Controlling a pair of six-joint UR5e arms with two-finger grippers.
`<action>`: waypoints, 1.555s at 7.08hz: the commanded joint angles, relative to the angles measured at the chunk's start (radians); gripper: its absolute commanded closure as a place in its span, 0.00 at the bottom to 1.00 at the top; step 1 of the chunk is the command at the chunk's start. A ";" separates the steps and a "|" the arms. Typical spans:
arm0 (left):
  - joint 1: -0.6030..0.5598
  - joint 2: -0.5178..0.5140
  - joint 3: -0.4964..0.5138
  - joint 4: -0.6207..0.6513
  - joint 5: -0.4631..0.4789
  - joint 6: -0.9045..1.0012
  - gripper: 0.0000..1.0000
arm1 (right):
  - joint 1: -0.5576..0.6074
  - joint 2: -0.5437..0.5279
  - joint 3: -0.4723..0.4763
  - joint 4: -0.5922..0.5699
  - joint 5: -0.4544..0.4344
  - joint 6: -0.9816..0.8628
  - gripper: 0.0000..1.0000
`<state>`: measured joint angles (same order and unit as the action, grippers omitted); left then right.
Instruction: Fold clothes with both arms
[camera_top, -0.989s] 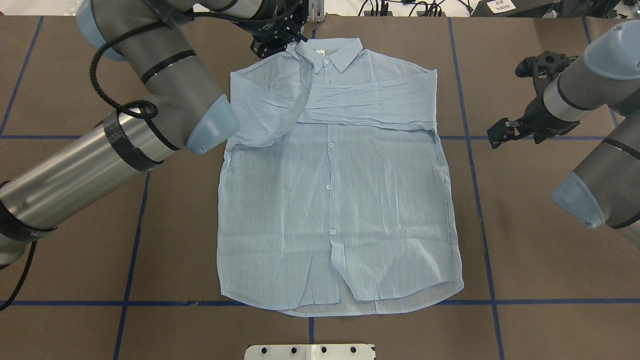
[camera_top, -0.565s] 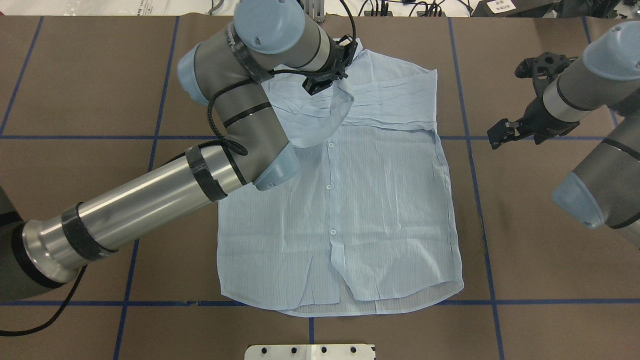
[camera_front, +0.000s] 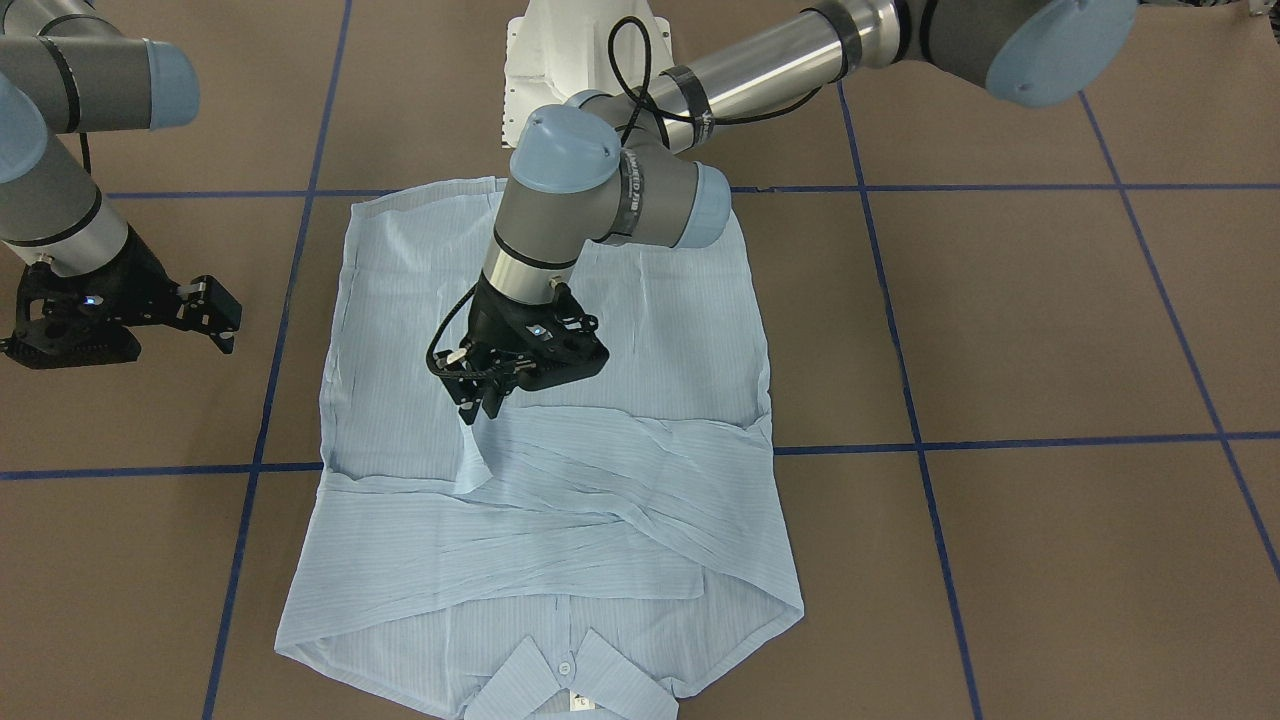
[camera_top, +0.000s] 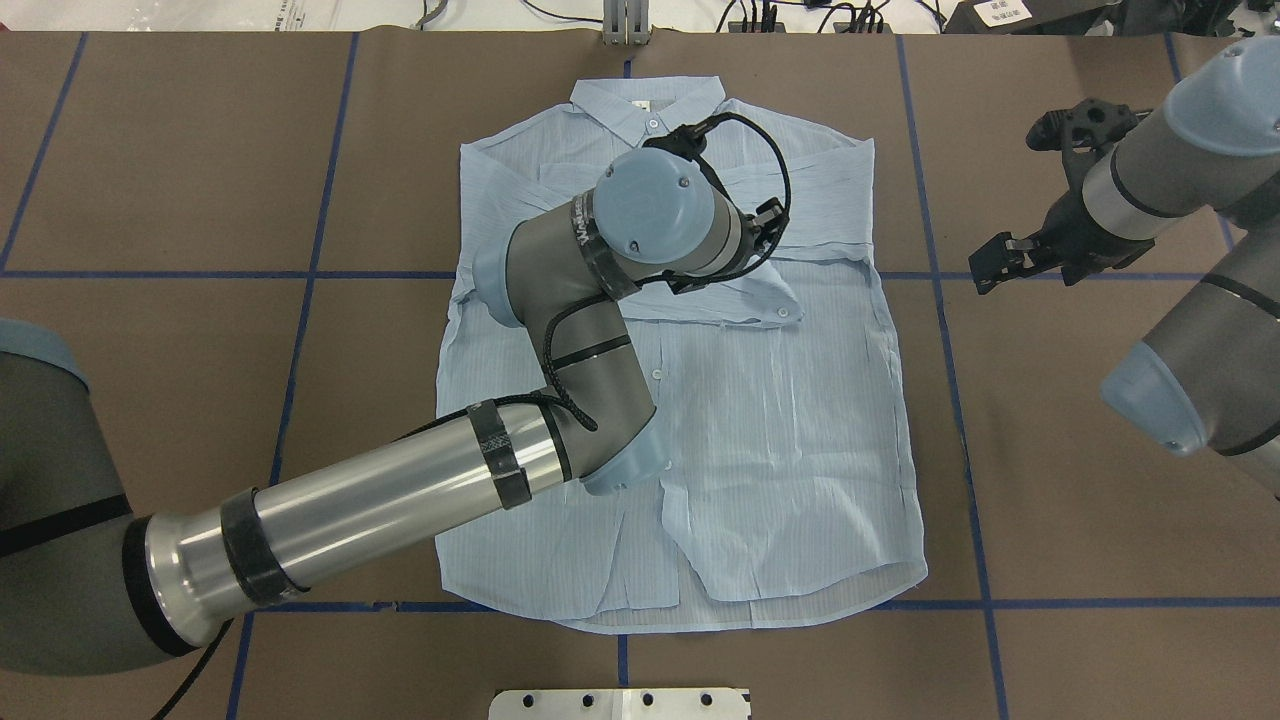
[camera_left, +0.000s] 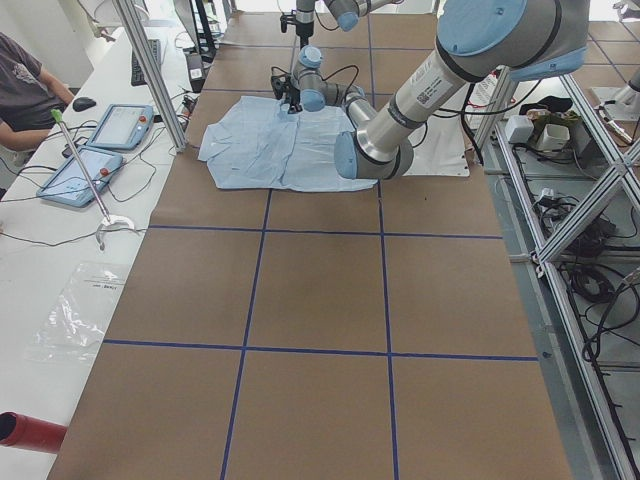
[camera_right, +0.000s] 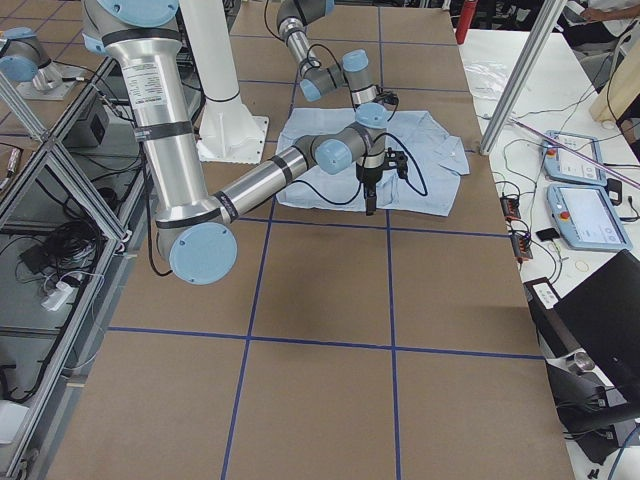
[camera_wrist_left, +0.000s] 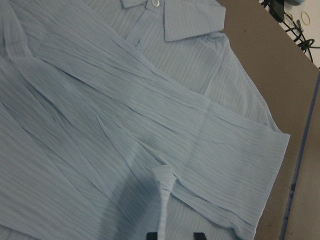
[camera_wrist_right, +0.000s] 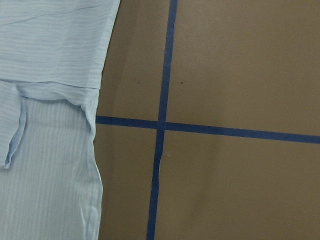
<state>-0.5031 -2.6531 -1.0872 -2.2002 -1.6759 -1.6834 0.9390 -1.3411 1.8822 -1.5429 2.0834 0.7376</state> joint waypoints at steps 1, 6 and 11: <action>-0.021 0.036 -0.020 -0.035 -0.005 0.089 0.00 | 0.000 0.000 0.000 0.024 -0.002 0.003 0.00; -0.117 0.419 -0.550 0.182 -0.174 0.305 0.01 | -0.300 -0.105 0.151 0.222 -0.190 0.499 0.00; -0.117 0.513 -0.711 0.273 -0.166 0.340 0.01 | -0.609 -0.213 0.181 0.224 -0.402 0.729 0.00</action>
<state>-0.6207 -2.1422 -1.7929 -1.9276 -1.8438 -1.3440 0.3545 -1.5452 2.0676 -1.3195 1.6767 1.4543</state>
